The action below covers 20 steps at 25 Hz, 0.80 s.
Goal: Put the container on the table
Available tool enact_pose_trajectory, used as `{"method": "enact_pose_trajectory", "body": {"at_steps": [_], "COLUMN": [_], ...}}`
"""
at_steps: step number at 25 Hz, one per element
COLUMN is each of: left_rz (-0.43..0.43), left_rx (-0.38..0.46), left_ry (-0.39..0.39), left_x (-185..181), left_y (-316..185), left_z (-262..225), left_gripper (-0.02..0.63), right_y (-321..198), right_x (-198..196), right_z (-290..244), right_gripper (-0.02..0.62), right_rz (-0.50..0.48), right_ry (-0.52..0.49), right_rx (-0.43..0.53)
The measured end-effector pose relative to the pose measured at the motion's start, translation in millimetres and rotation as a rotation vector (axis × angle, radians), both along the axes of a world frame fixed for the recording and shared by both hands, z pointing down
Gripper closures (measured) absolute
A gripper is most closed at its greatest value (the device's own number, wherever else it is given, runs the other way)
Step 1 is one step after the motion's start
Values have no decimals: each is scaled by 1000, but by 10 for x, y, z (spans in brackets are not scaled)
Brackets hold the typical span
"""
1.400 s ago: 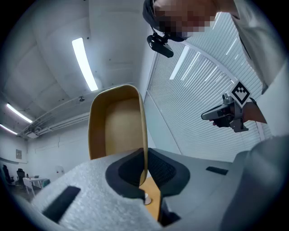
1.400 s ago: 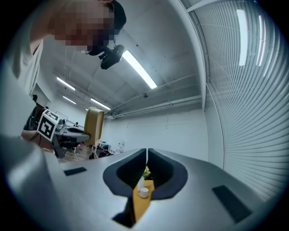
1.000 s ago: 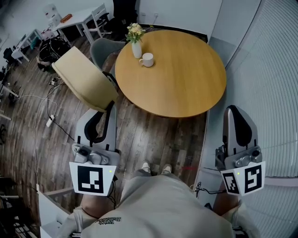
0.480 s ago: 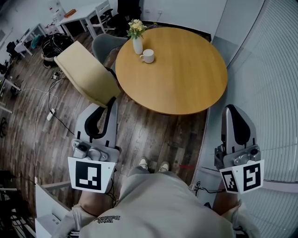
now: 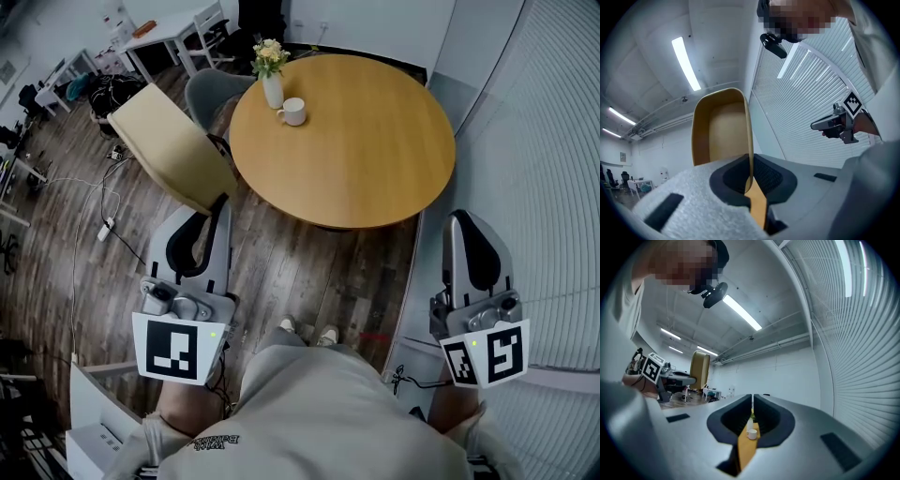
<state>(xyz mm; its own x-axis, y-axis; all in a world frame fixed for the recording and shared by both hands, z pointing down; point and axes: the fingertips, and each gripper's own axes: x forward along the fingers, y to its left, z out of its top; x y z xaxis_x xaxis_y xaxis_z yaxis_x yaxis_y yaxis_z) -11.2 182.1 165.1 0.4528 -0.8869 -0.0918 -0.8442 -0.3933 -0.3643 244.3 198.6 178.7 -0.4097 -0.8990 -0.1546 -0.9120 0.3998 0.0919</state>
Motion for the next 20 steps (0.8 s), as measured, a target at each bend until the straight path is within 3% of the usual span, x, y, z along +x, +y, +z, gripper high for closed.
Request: {"method": "enact_pose_trajectory", "body": {"at_steps": [20], "left_rz": [-8], "left_rx": [28], "left_ry": [-5], "left_x": [112], "left_y": [-12], "left_z": [5], "left_gripper": [574], "right_y": [23], "right_x": [134], "right_z": [-27], "right_gripper": [560], "right_rz": [-18], "right_ry": [-37], "right_rx": [29]}}
